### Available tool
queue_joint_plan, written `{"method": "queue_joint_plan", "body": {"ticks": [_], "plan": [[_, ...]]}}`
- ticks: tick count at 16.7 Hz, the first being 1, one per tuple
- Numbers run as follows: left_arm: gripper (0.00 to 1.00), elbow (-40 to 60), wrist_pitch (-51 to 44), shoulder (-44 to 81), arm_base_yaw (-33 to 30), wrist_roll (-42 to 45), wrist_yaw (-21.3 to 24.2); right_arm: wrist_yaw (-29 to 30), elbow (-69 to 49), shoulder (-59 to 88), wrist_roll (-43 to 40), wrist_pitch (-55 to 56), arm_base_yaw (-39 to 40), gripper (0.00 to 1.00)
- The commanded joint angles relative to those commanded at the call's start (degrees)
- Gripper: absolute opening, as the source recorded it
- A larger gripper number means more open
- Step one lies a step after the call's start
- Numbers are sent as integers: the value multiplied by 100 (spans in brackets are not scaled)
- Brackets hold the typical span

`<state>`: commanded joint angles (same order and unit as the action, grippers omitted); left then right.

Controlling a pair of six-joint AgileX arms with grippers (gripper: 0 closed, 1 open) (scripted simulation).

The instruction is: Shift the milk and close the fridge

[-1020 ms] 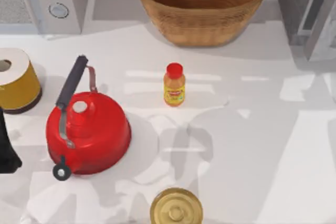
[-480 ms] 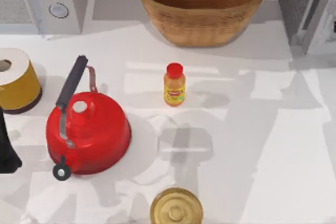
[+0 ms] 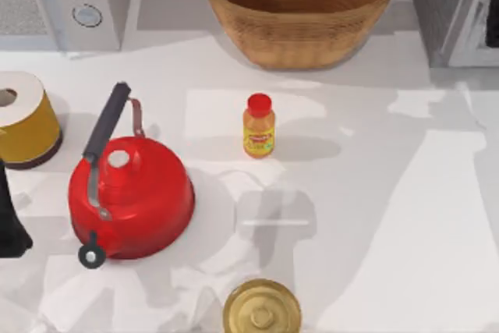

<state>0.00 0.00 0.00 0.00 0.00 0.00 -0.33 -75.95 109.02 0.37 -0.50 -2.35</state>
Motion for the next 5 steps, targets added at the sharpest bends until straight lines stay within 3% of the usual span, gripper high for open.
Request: {"method": "queue_joint_plan", "body": {"ticks": [5], "plan": [[100,0,0,0,0,0,0,16,-555,474,-3,-132,8,100]]}}
